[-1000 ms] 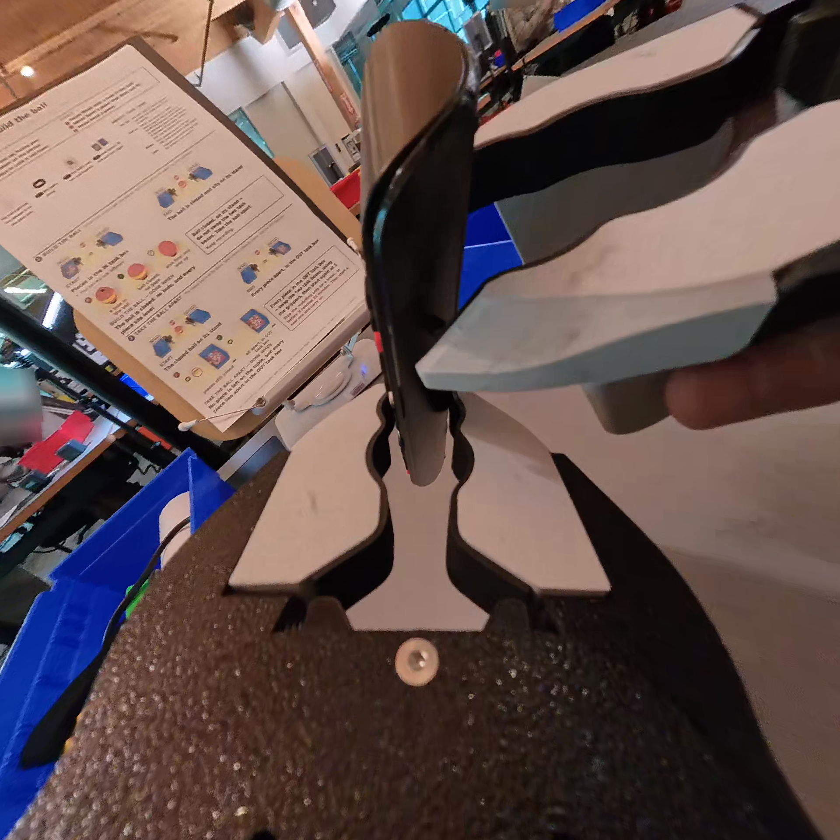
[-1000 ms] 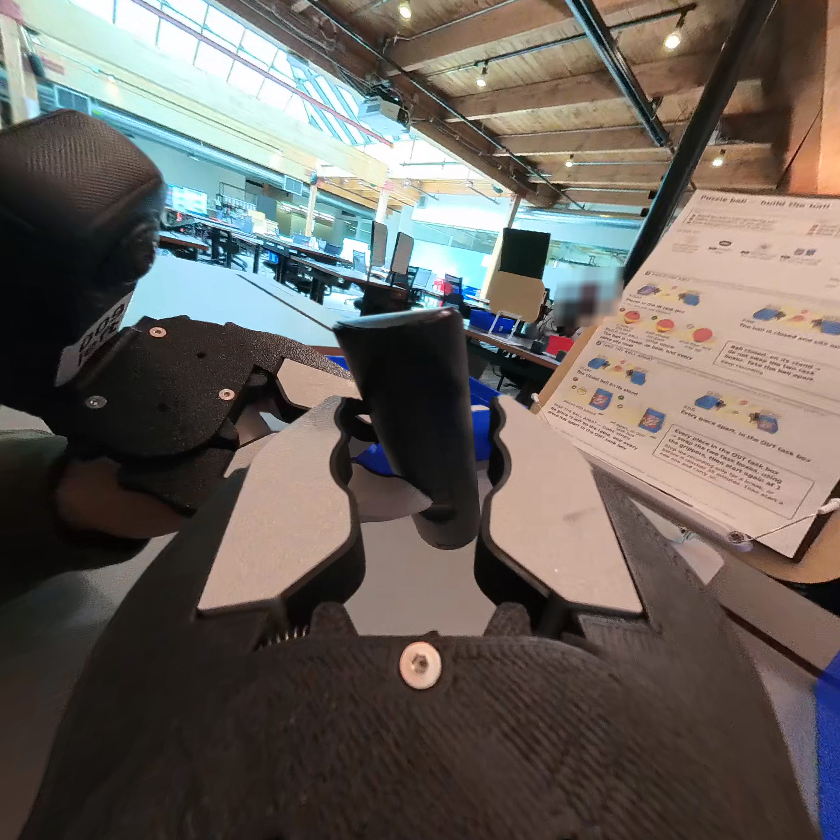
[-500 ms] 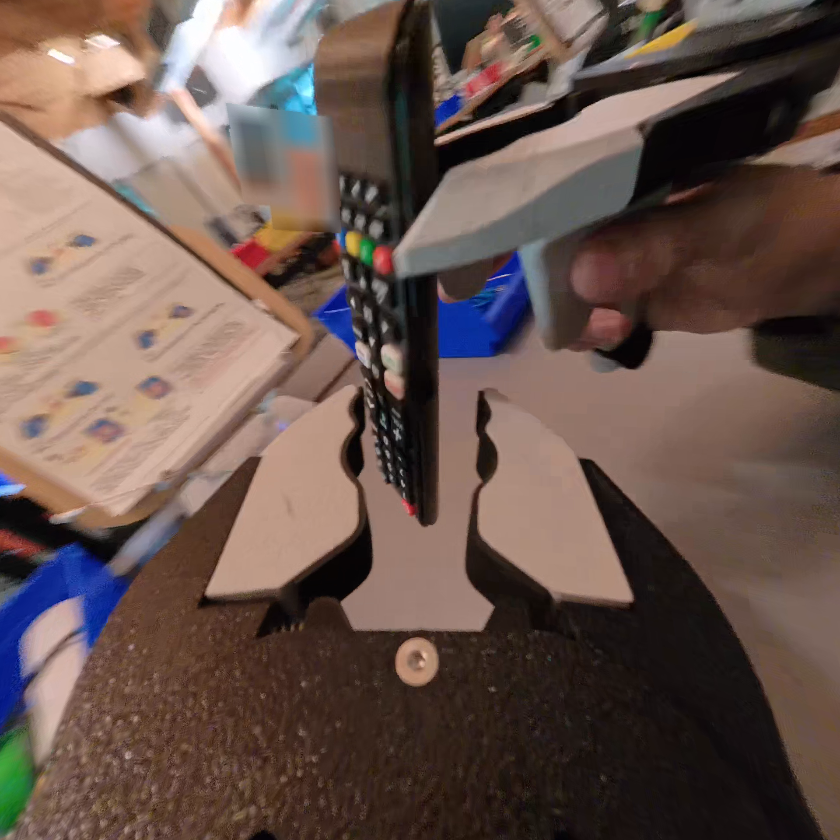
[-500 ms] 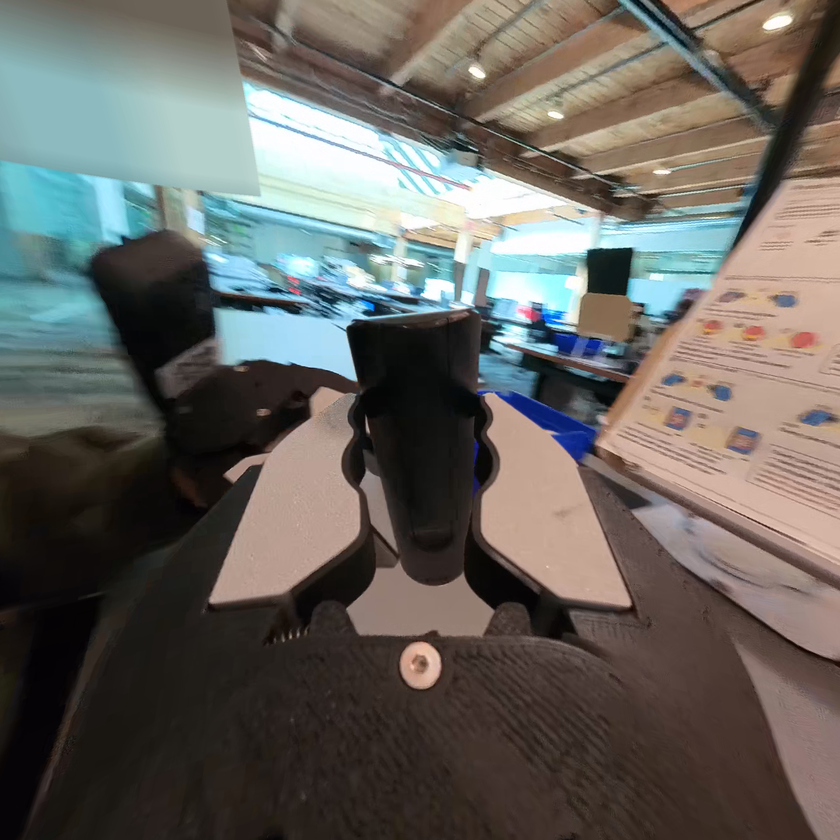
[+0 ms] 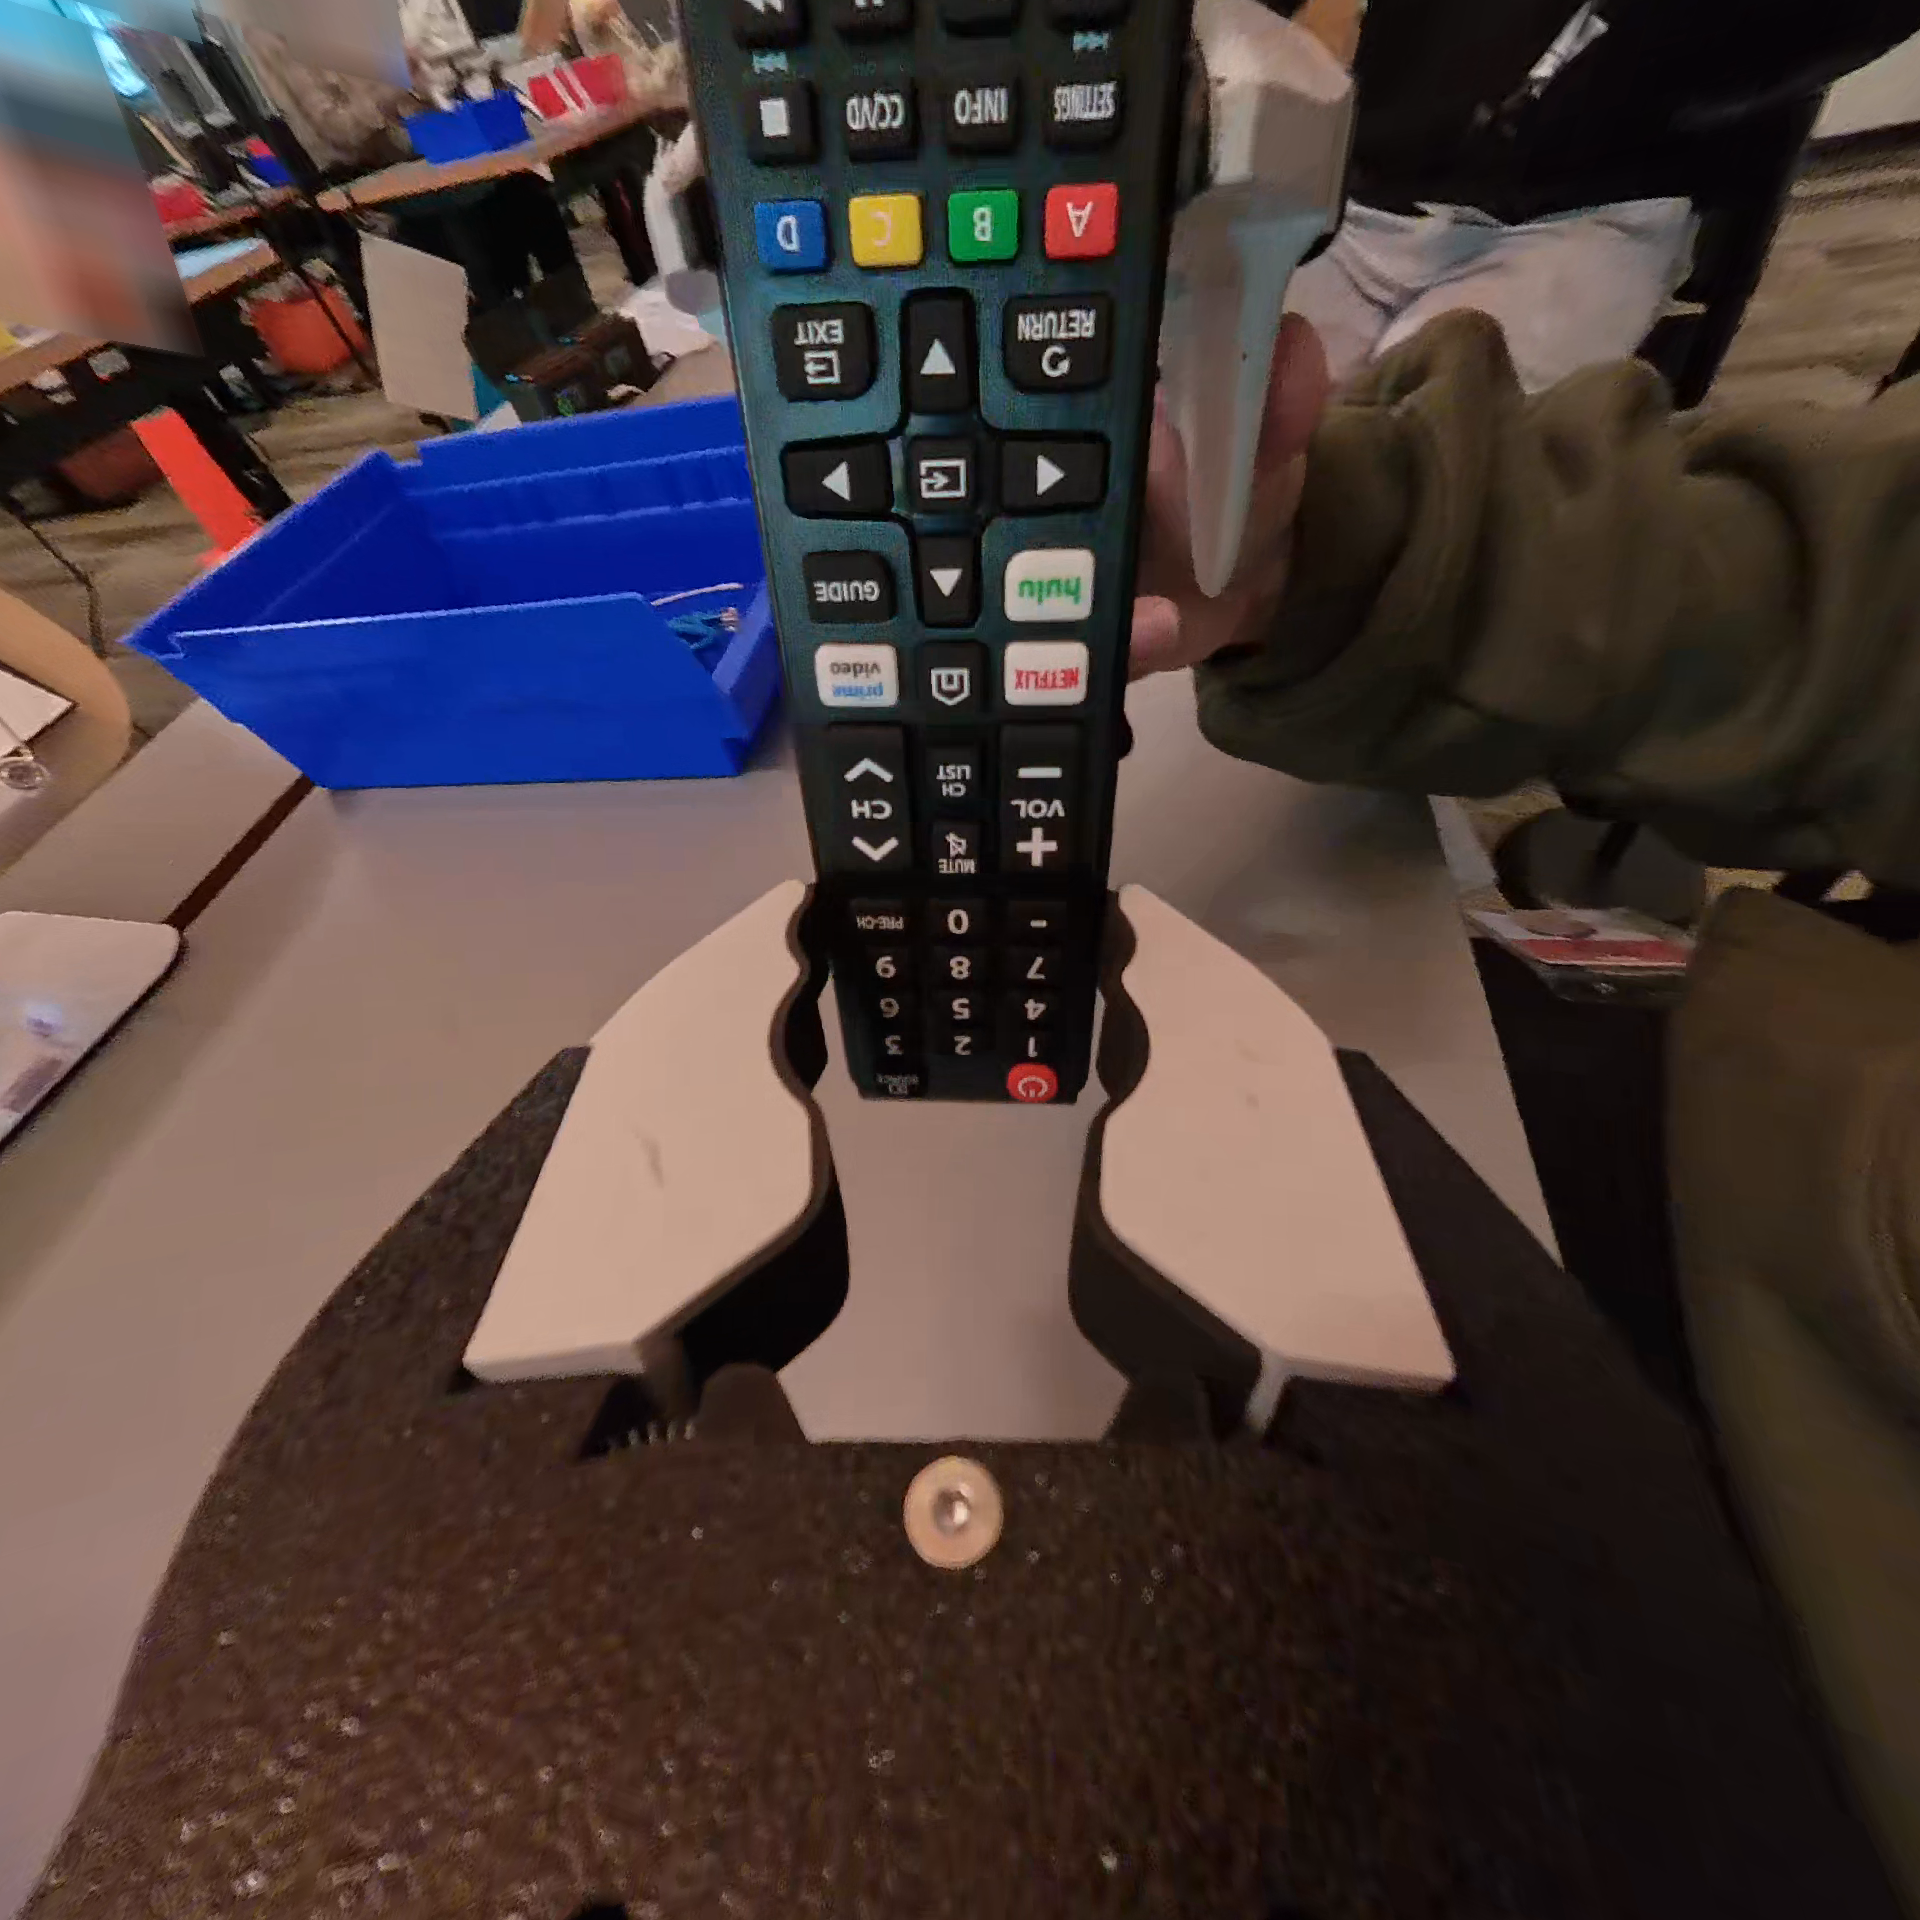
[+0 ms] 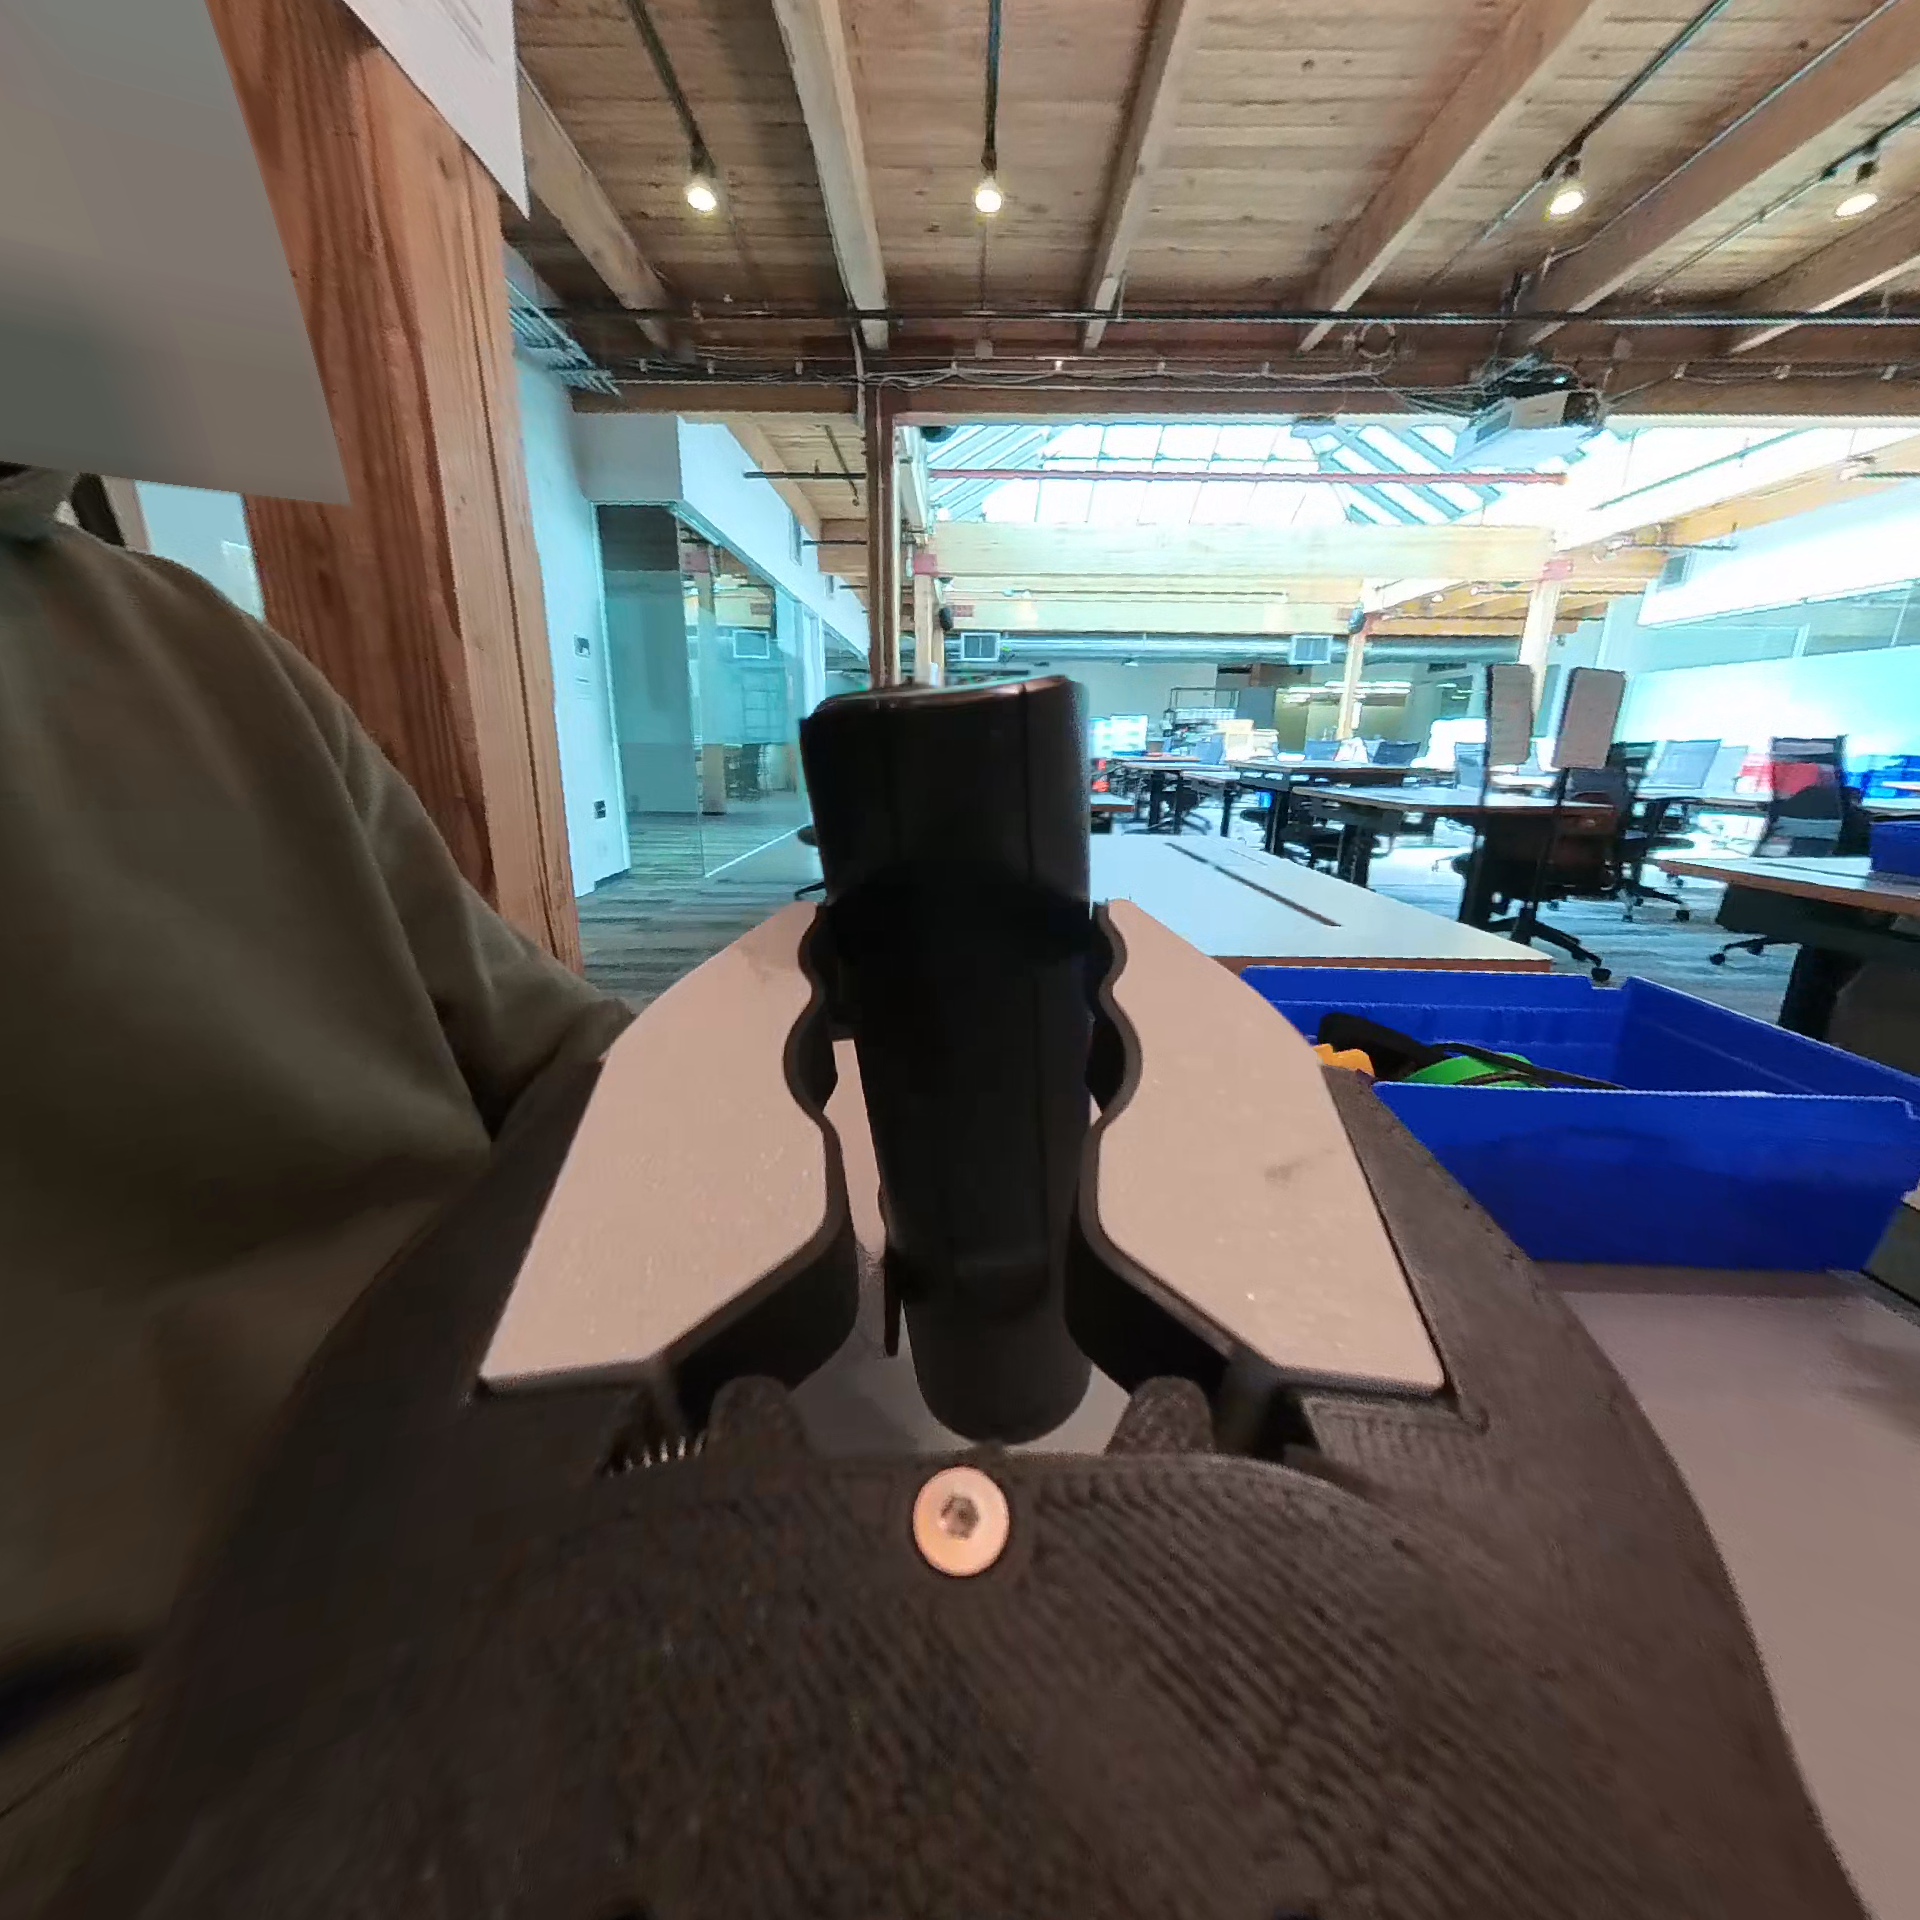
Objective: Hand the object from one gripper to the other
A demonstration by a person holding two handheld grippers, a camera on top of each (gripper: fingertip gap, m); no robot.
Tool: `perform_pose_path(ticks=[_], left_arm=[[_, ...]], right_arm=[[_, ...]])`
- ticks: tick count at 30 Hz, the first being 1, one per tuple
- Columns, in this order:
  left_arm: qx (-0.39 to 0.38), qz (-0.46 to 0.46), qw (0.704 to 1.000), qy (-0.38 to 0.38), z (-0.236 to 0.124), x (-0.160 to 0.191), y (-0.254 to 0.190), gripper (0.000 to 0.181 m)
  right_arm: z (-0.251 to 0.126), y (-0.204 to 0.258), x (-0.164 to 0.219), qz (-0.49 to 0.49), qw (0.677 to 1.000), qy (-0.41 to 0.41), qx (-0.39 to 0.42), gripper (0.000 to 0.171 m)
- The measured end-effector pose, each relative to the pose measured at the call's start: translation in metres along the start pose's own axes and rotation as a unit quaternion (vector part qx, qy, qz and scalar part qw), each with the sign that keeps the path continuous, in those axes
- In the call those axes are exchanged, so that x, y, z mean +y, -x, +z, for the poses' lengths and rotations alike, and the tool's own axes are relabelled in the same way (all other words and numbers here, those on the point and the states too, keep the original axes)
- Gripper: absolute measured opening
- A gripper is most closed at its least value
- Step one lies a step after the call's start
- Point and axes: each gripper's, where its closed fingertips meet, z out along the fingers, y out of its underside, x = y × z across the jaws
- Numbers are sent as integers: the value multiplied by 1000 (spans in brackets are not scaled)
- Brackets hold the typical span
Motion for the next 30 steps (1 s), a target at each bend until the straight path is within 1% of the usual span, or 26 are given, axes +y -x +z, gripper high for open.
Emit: perform_pose_path(ticks=[2, 5, 6, 8, 10, 13, 14, 16, 18, 19, 21, 23, 25, 27, 30], left_arm=[[-21, -14, 1000, -5, 3, 2, 8, 50], [-62, -28, 998, 9, 1, 9, 23, 50], [-79, -33, 996, 13, 1, 11, 28, 50], [-142, -41, 989, 23, -2, 13, 44, 49], [-214, -16, 976, 43, -8, 16, 60, 50], [-326, 80, 938, 83, -19, 17, 77, 50], [-356, 111, 923, 96, -22, 16, 80, 50], [-405, 164, 892, 112, -27, 14, 85, 49], [-434, 204, 869, 122, -31, 11, 88, 49], [-440, 220, 862, 123, -32, 10, 88, 49], [-438, 245, 856, 122, -28, 9, 85, 49], [-432, 265, 854, 118, -24, 7, 81, 49], [-428, 277, 852, 117, -23, 7, 80, 49], [-429, 282, 851, 114, -22, 6, 80, 49], [-422, 277, 857, 101, -20, 6, 80, 50]], right_arm=[[-1, -9, 1, -9, 999, 2, 36, 45], [-5, -25, 5, -39, 994, 22, 103, 41], [-6, -30, 7, -51, 990, 32, 127, 43], [-5, -40, 9, -58, 982, 51, 174, 54], [-2, -50, 11, -47, 973, 60, 218, 56], [-6, -68, 17, -5, 950, 57, 307, 54], [-5, -70, 21, 16, 947, 62, 315, 55], [0, -66, 35, 52, 948, 98, 298, 53], [1, -64, 46, 62, 948, 130, 284, 54], [2, -63, 49, 66, 950, 133, 276, 56], [7, -58, 50, 78, 958, 122, 247, 48], [7, -60, 52, 69, 958, 117, 252, 39], [3, -66, 54, 40, 954, 126, 268, 29], [1, -67, 55, 28, 955, 131, 264, 28], [-1, -69, 55, 22, 956, 137, 259, 28]])
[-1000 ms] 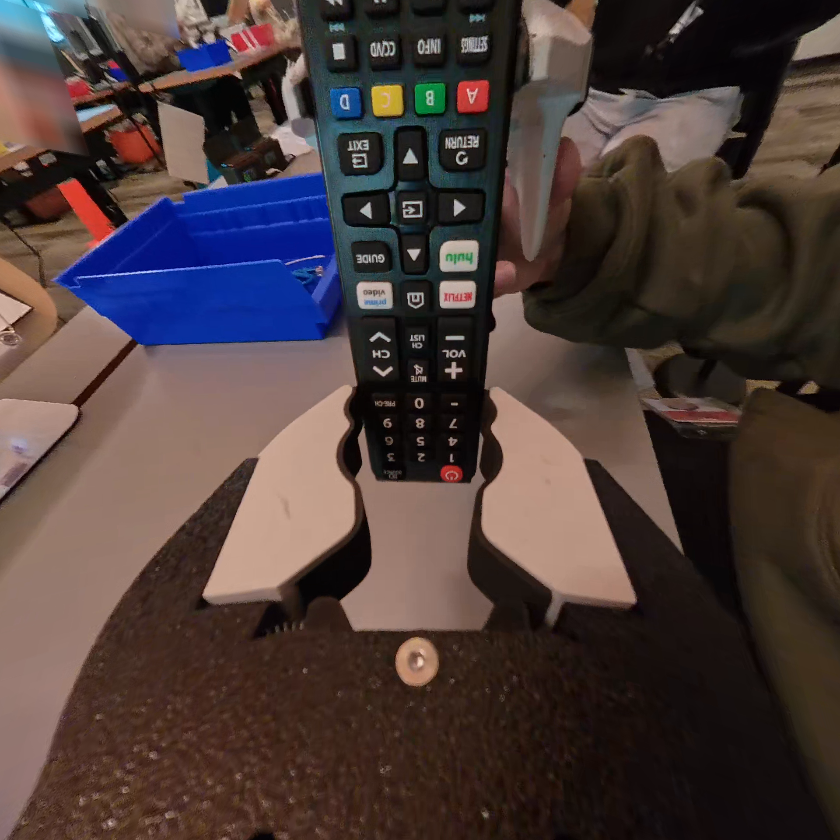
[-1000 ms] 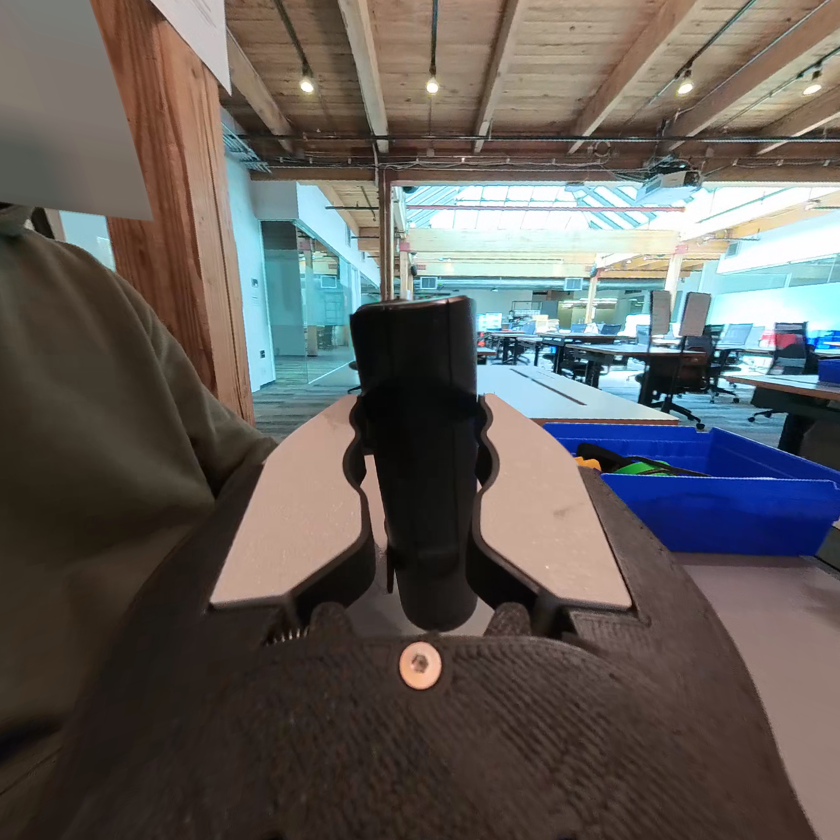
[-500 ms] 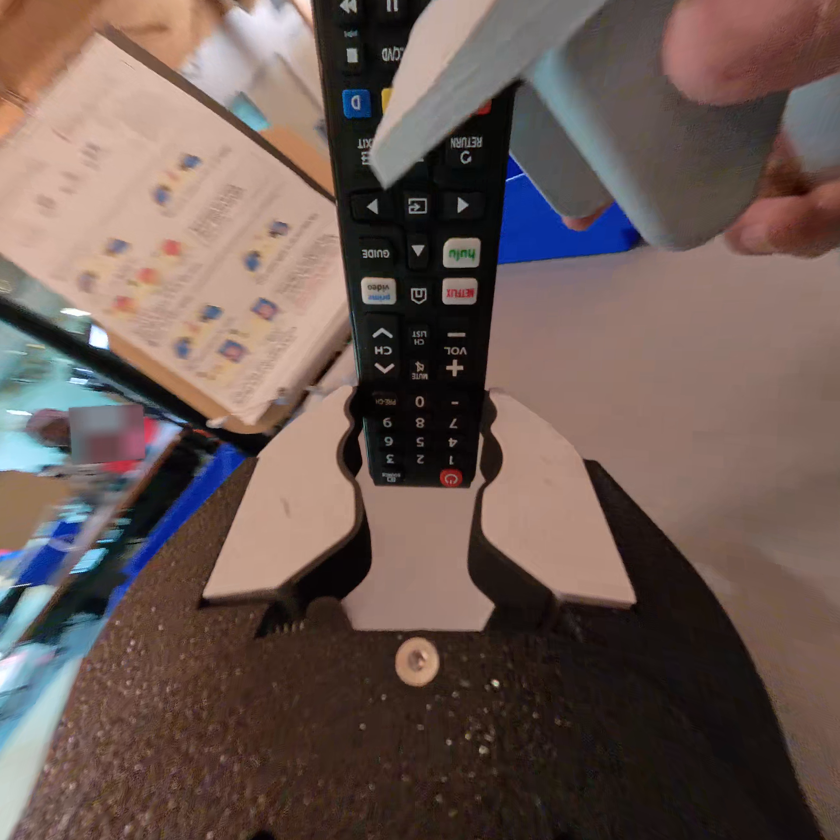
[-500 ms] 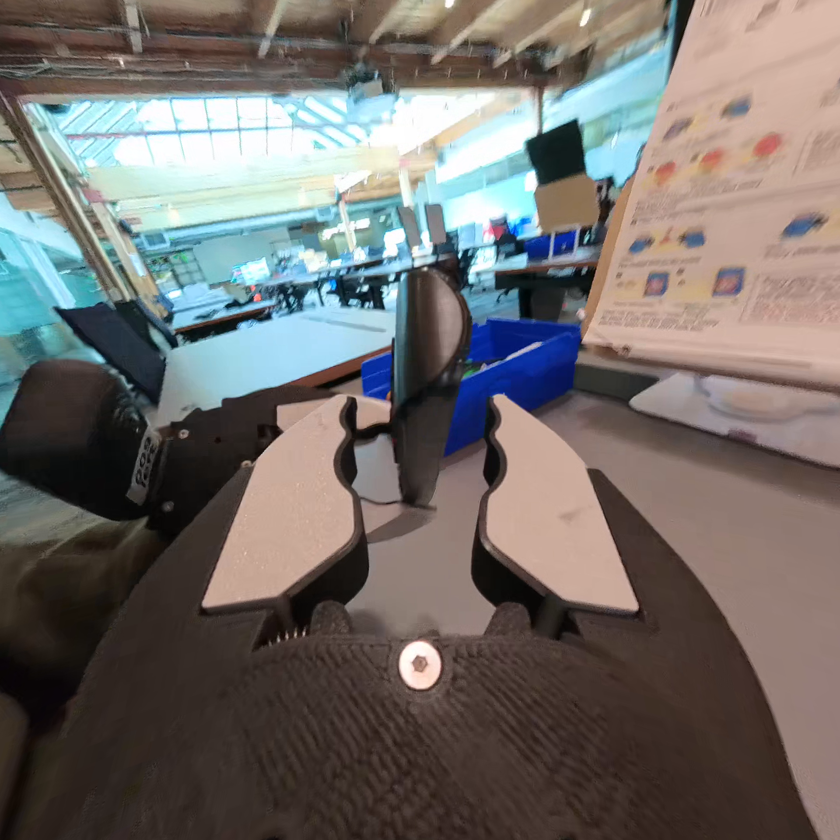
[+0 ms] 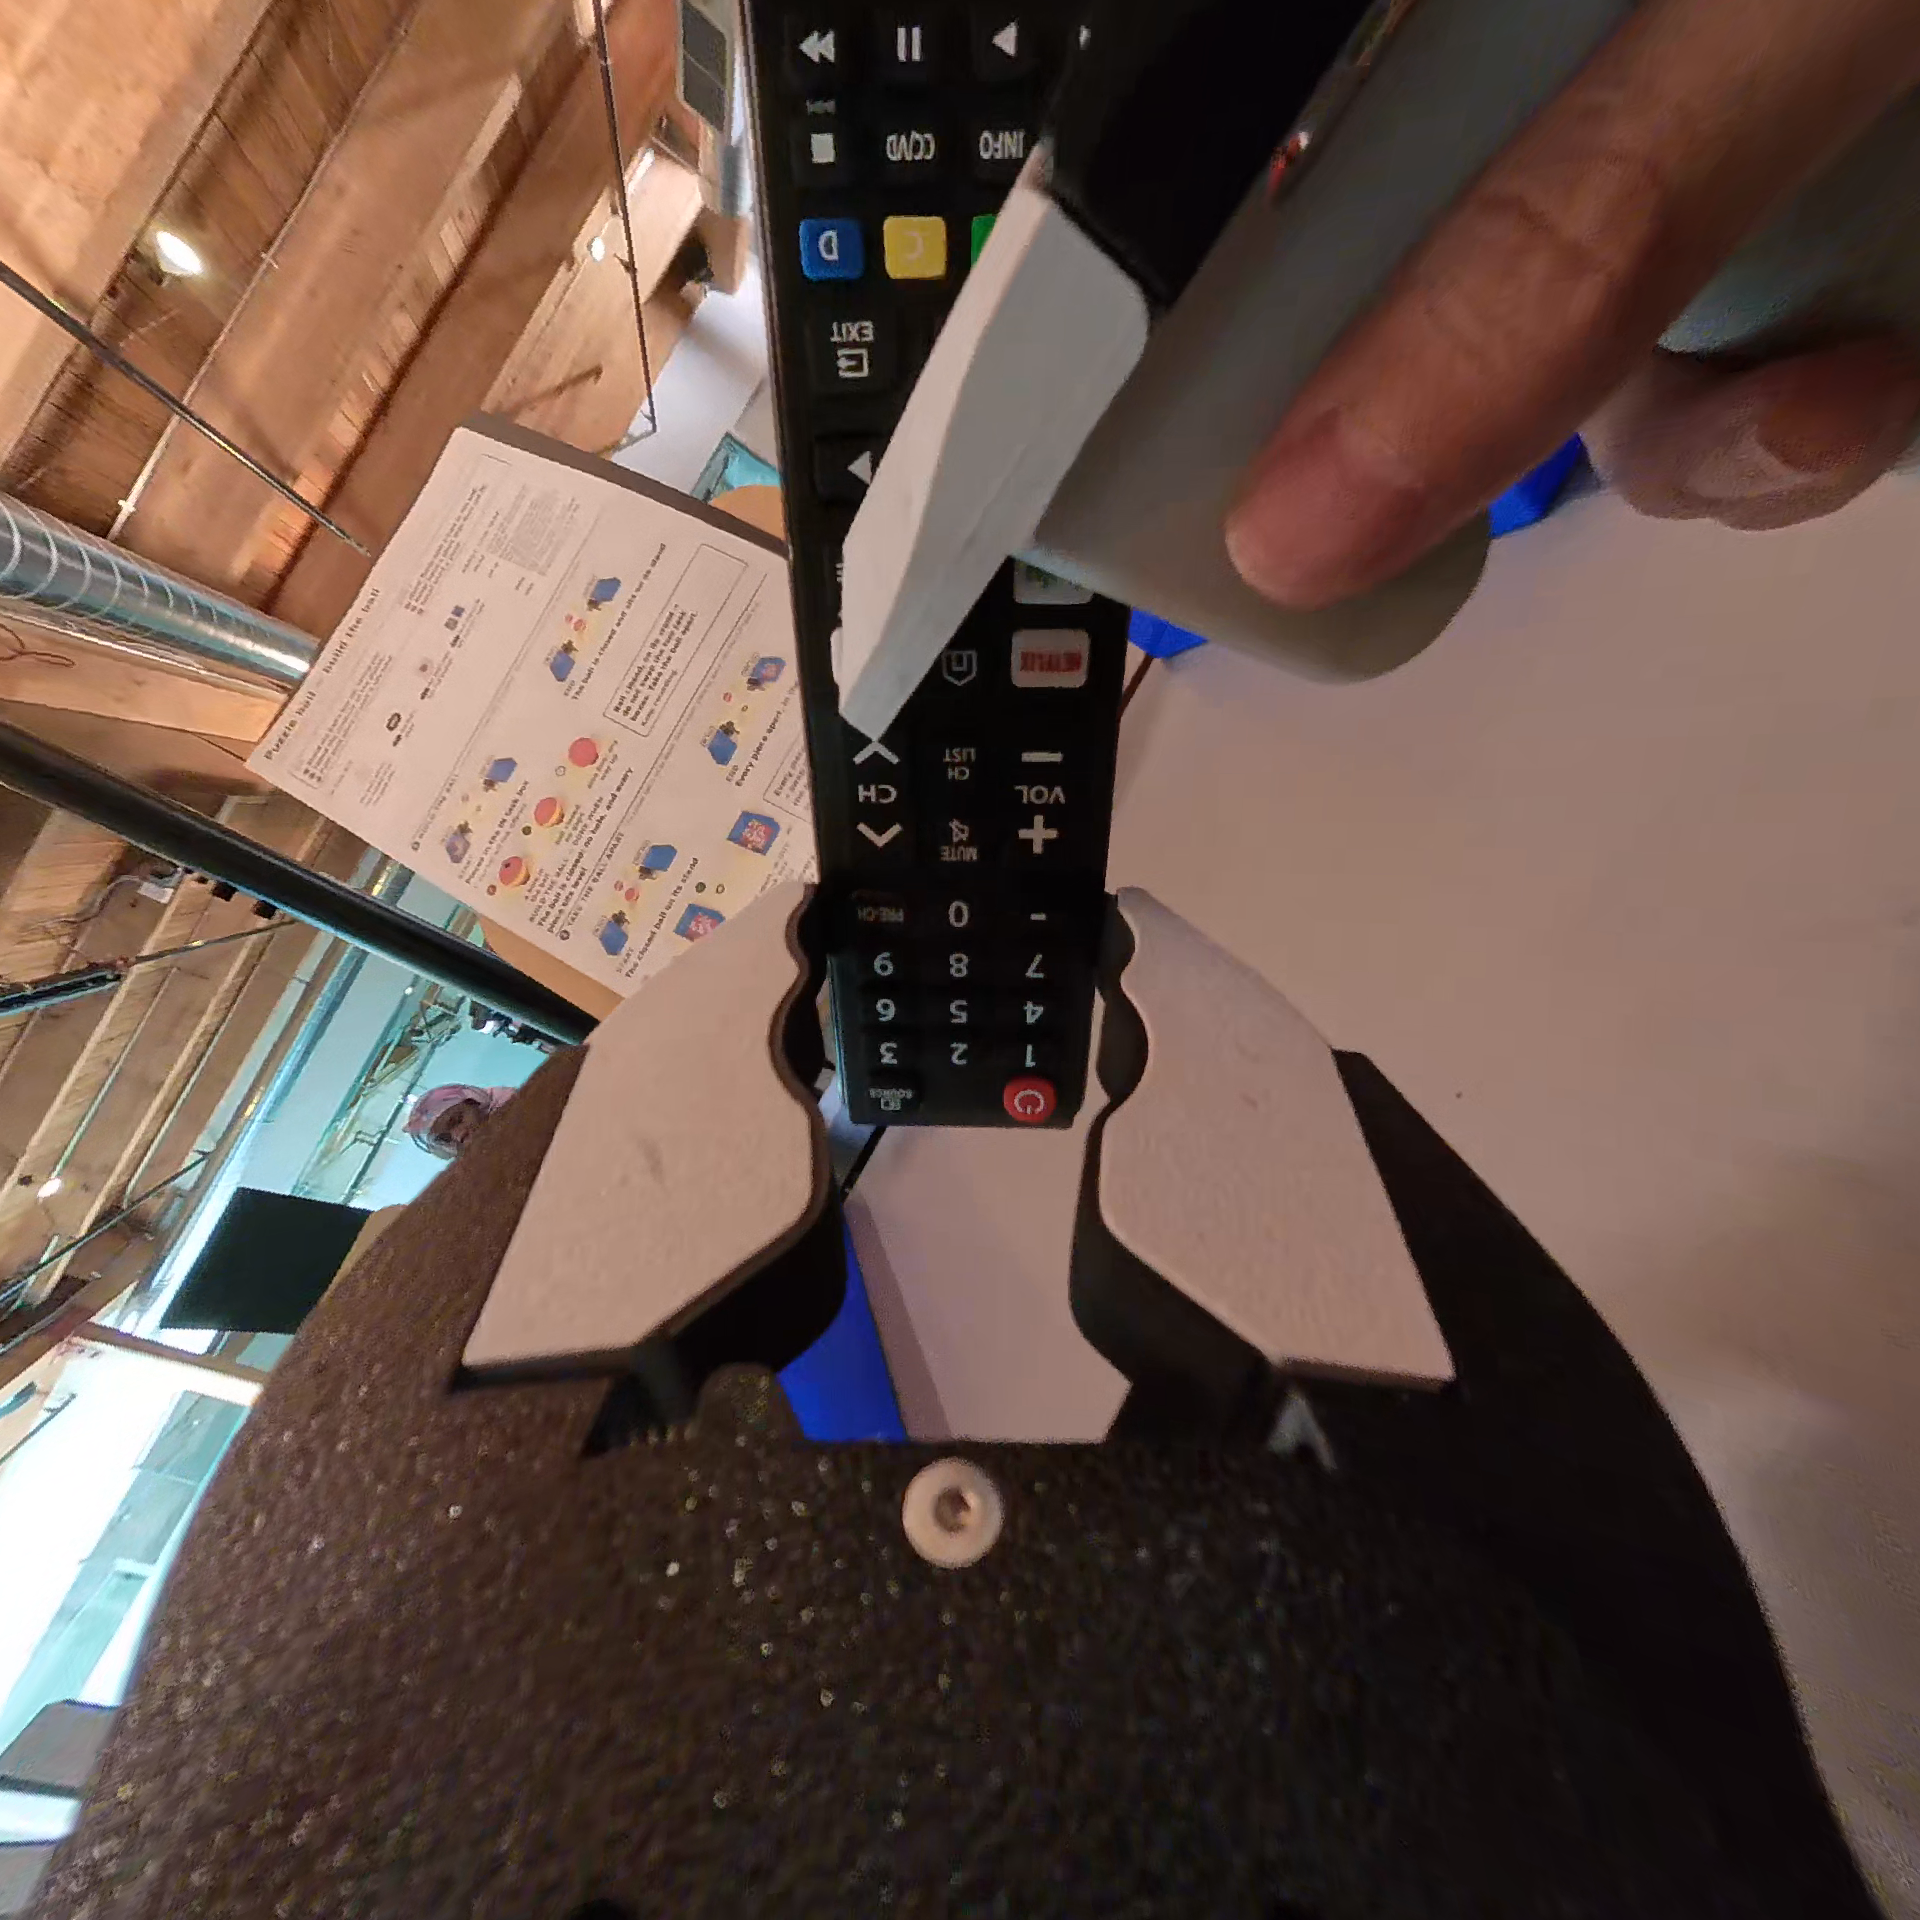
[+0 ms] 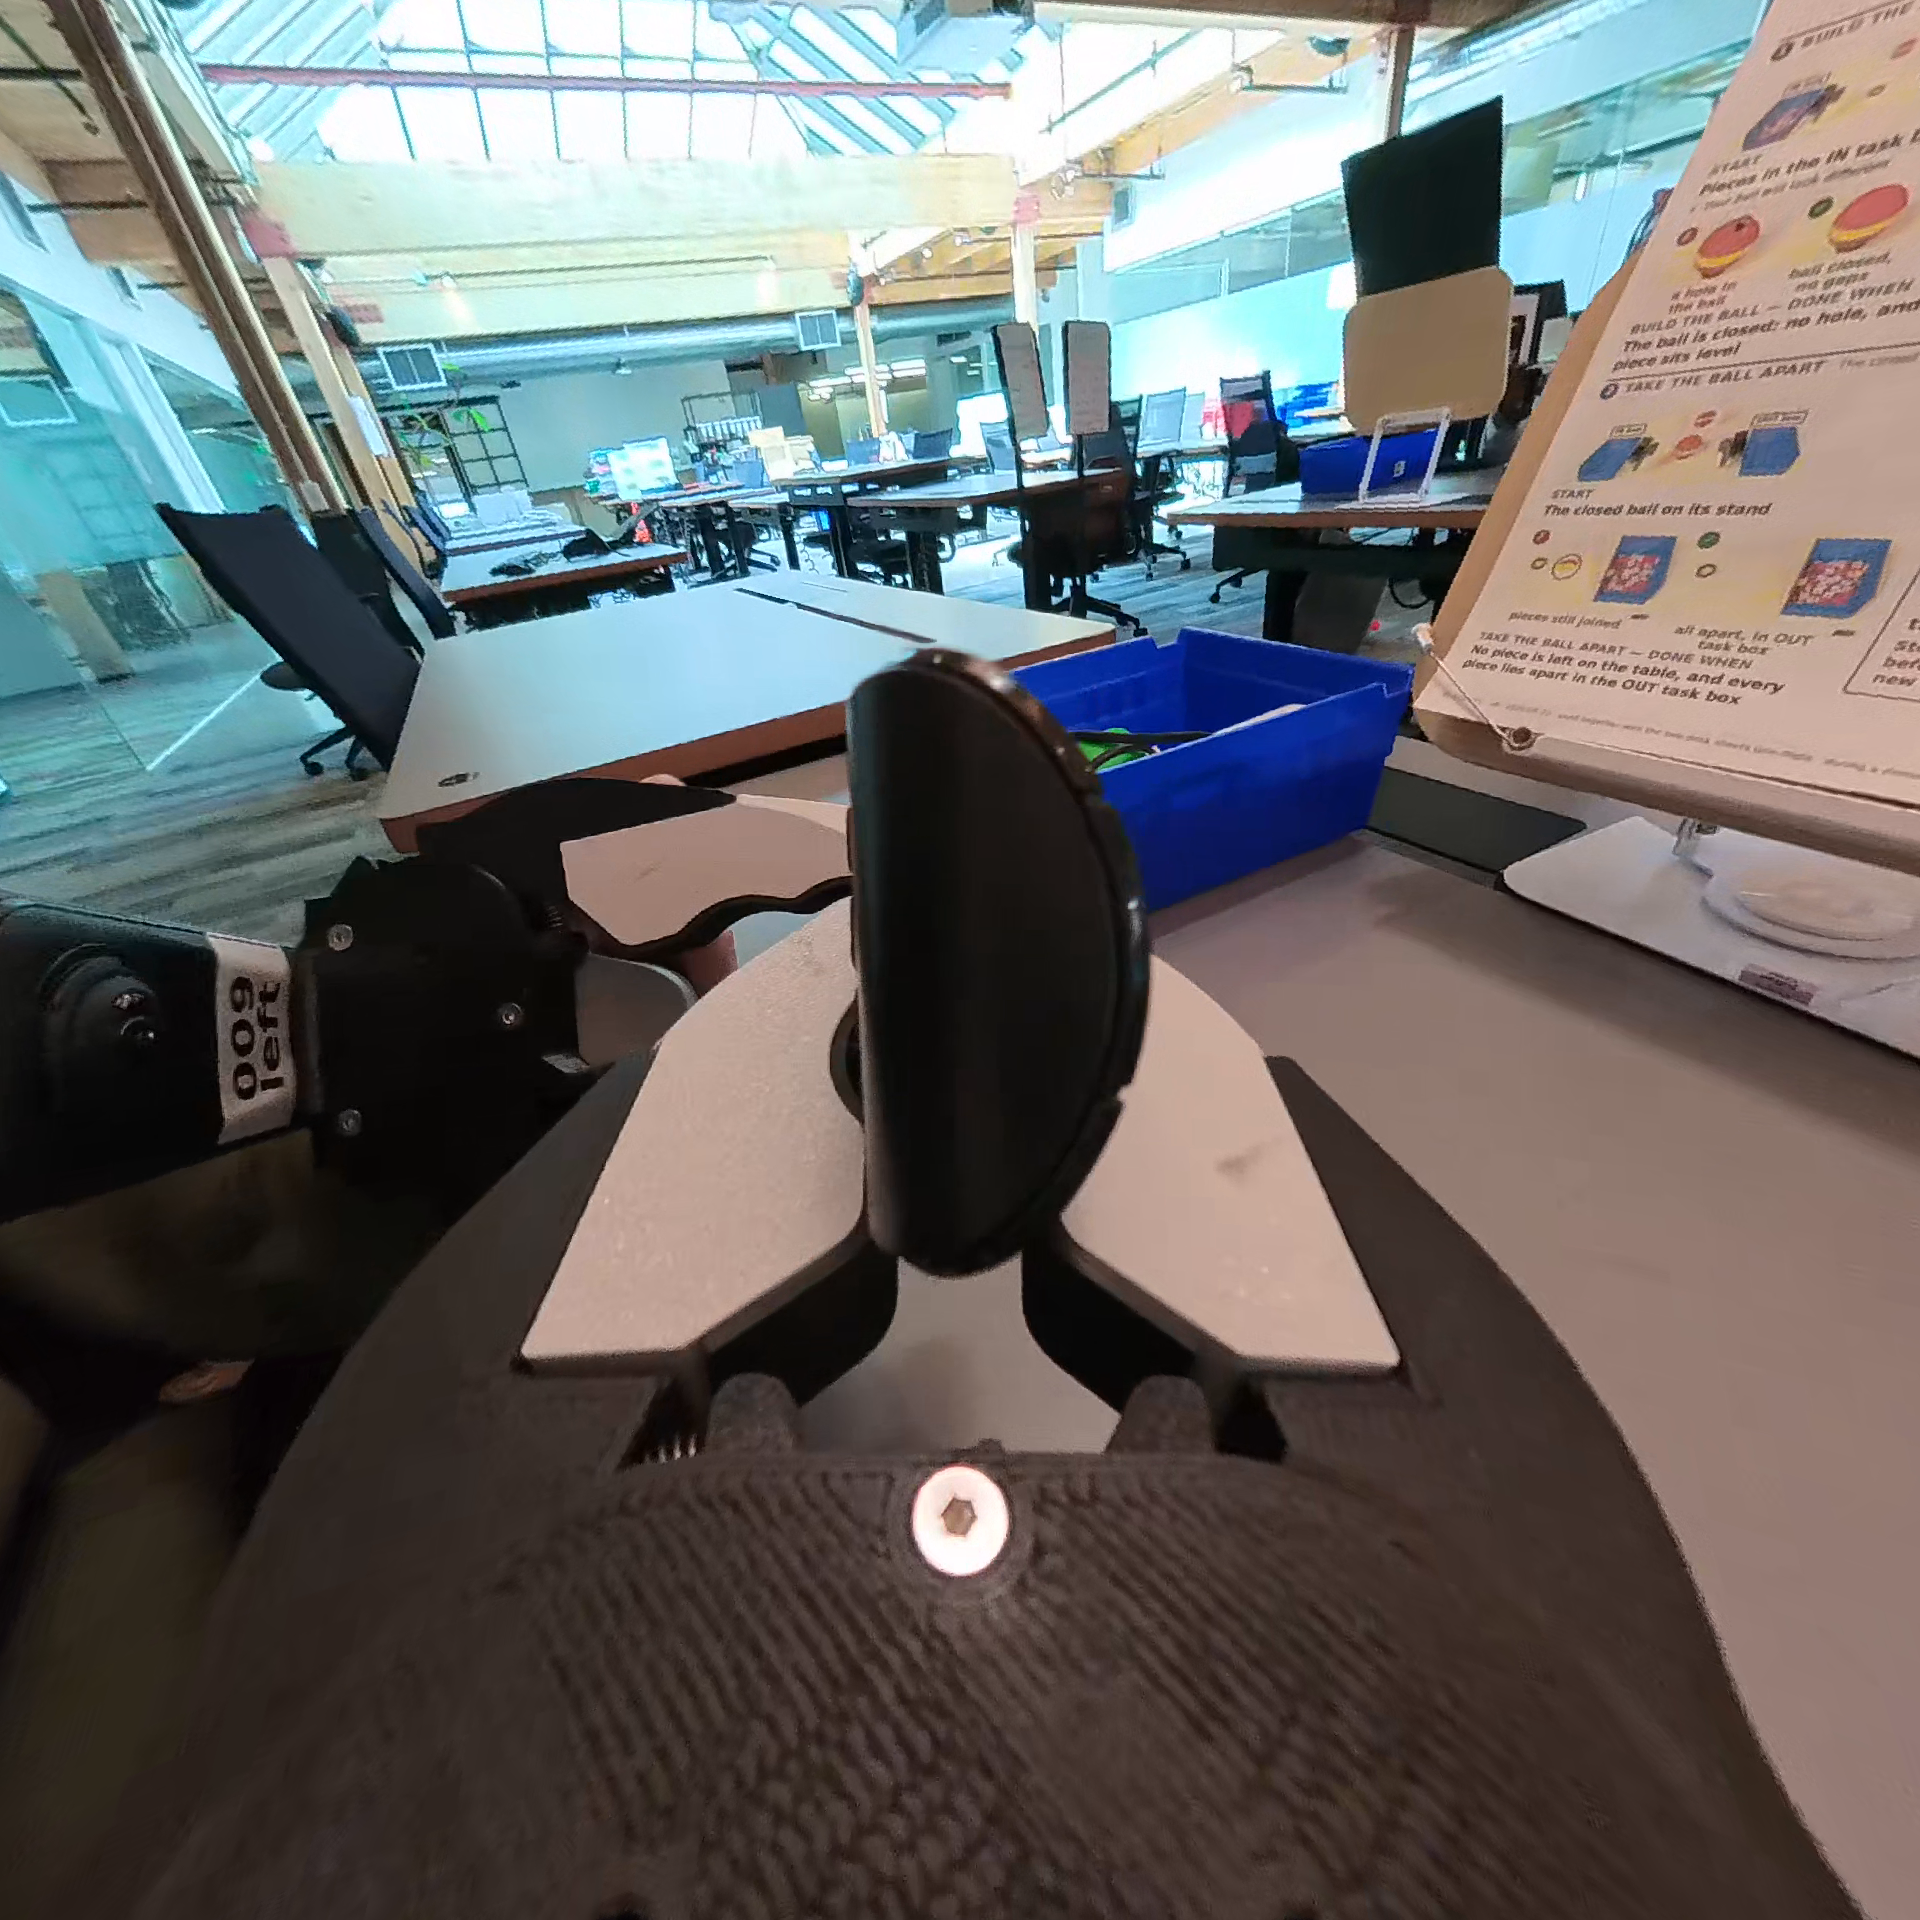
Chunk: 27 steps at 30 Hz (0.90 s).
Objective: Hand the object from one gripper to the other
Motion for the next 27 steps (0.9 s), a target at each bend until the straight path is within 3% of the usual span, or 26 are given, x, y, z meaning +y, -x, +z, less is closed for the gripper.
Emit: perform_pose_path(ticks=[3, 5, 10, 15, 20, 23, 27], left_arm=[[-2, 5, 1000, -15, -1, -4, 1, 50], [10, -36, 999, -33, -3, -10, 2, 61], [76, -173, 981, -43, -3, -7, 6, 67], [94, -237, 967, -22, 1, 15, 16, 60], [111, -288, 951, 7, 6, 36, 18, 56], [114, -310, 944, 10, 6, 42, 21, 54], [124, -312, 942, 19, 8, 49, 17, 52]], right_arm=[[-4, -6, -3, -1, 1000, -3, 4, 27], [-15, -23, -9, -8, 999, -7, 41, 27], [-81, -88, -38, -33, 981, -25, 188, 28], [-184, -147, -68, -103, 919, -30, 379, 28], [-270, -196, -59, -150, 843, 37, 515, 28], [-284, -223, -51, -178, 818, 85, 540, 29], [-238, -246, -45, -287, 828, 146, 459, 29]])
